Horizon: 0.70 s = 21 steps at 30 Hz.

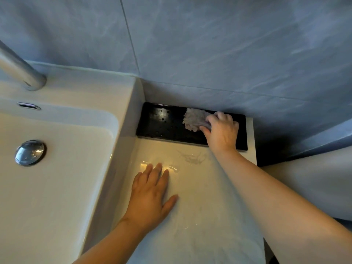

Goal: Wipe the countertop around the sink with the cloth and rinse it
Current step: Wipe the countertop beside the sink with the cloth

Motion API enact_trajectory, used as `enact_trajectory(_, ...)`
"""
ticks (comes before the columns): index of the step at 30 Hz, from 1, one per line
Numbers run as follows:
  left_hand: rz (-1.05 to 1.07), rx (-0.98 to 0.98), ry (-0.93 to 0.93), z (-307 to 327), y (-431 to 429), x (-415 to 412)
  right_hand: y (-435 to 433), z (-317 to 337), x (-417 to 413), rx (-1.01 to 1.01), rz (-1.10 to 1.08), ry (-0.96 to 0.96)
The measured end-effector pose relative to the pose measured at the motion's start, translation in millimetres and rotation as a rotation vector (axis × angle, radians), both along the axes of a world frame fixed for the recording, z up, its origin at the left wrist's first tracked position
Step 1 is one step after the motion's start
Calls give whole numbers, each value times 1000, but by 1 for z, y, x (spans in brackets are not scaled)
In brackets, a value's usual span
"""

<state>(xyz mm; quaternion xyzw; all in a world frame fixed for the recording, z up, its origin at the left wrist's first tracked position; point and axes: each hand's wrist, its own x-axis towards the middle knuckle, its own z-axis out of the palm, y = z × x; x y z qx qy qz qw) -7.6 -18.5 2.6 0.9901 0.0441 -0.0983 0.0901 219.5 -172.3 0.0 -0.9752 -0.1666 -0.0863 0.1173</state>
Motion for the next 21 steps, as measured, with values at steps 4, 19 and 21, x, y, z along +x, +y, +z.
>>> enact_trajectory(4, 1, -5, 31, 1, -1, 0, -9, 17, 14, 118, 77, 70)
enact_trajectory(19, -9, -16, 113, 0, -10, -3, -134, 13, -85, 273, 33, 201)
enact_trajectory(21, -25, -15, 125, 1, -9, -3, -130, 4, -81, 211, 28, 152)
